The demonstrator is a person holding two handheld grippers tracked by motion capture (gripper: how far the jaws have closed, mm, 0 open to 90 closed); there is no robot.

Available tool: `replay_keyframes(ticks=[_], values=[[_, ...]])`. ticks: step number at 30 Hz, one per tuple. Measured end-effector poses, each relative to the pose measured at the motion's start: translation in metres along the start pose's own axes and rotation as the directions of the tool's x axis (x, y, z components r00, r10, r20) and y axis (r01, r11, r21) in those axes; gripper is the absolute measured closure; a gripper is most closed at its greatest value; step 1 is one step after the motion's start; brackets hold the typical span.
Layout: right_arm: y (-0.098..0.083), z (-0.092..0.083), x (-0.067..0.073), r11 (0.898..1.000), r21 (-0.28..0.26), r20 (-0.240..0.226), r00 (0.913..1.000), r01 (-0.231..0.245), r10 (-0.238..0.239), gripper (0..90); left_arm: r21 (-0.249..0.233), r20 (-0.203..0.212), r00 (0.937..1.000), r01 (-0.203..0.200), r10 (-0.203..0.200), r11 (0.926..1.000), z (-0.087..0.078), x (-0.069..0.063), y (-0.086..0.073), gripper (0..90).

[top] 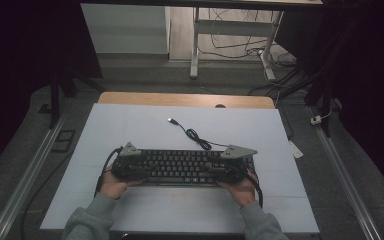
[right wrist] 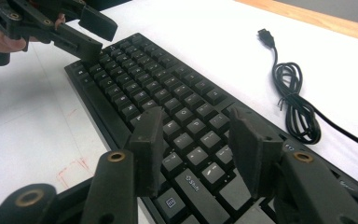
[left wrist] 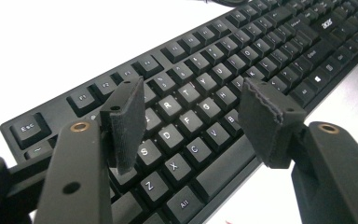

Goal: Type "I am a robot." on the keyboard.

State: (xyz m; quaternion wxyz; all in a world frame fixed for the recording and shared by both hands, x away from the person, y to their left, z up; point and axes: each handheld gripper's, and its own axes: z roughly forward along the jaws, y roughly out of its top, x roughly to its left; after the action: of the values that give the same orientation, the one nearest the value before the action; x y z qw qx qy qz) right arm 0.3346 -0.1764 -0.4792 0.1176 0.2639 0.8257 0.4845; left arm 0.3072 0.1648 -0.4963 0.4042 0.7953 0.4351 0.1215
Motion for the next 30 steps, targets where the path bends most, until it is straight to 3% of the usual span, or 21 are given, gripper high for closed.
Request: replay_keyframes(ticks=[10, 15, 23, 30], values=[[0.001, 0.001, 0.003, 1.000, -0.003, 0.001, 0.9999, 0.017, -0.017, 52.4, -0.004, 0.012, 0.9999, -0.011, 0.011, 0.9999, -0.001, -0.003, 0.000, 45.2], [0.001, 0.001, 0.003, 1.000, 0.005, 0.009, 0.9997, 0.023, -0.023, 52.2, -0.007, 0.018, 0.9995, -0.025, 0.025, 0.9997, 0.001, -0.006, 0.001, 58.5], [-0.001, 0.007, 0.004, 0.999, 0.029, 0.011, 0.9995, 0.030, -0.030, 51.7, 0.011, 0.031, 0.9975, -0.064, 0.064, 0.9979, 0.006, -0.013, 0.002, 86.9], [-0.002, 0.007, 0.006, 0.999, 0.031, 0.010, 0.9995, 0.031, -0.031, 51.7, 0.025, 0.050, 0.9954, -0.083, 0.082, 0.9962, 0.009, -0.017, 0.002, 89.1]])
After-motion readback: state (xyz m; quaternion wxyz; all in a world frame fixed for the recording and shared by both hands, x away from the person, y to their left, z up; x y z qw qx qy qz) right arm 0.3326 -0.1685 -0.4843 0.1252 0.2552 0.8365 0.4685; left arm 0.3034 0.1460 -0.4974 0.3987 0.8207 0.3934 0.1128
